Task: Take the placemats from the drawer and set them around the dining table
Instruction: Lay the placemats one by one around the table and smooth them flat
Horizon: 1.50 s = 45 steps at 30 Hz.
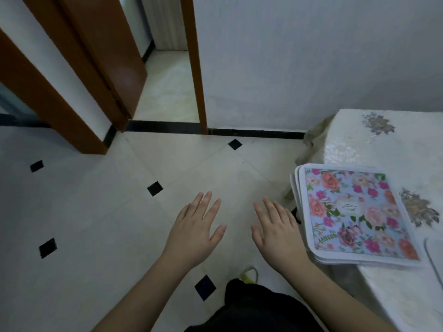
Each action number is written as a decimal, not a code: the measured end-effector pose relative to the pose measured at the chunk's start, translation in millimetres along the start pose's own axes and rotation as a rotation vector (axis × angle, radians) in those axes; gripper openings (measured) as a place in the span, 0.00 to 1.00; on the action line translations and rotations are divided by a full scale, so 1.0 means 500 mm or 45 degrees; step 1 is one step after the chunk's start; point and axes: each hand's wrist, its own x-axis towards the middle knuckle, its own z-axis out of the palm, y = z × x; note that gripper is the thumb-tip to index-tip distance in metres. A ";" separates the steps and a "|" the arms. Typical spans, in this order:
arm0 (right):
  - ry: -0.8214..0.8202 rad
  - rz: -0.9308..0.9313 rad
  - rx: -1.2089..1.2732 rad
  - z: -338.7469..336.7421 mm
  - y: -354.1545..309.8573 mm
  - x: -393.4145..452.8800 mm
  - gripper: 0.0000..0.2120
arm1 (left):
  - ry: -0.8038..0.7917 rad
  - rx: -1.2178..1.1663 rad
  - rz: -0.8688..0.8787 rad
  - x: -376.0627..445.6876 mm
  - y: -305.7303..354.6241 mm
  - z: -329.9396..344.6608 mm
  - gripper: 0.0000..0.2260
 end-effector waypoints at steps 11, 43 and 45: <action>0.069 0.405 0.063 -0.030 0.213 0.143 0.27 | 0.012 0.173 0.364 0.329 0.148 -0.022 0.27; 0.262 1.953 0.296 0.036 0.354 0.085 0.35 | -0.422 0.471 2.037 0.788 0.577 0.203 0.32; 0.217 1.966 0.319 0.052 0.344 0.078 0.38 | -0.433 0.481 2.048 0.796 0.576 0.213 0.33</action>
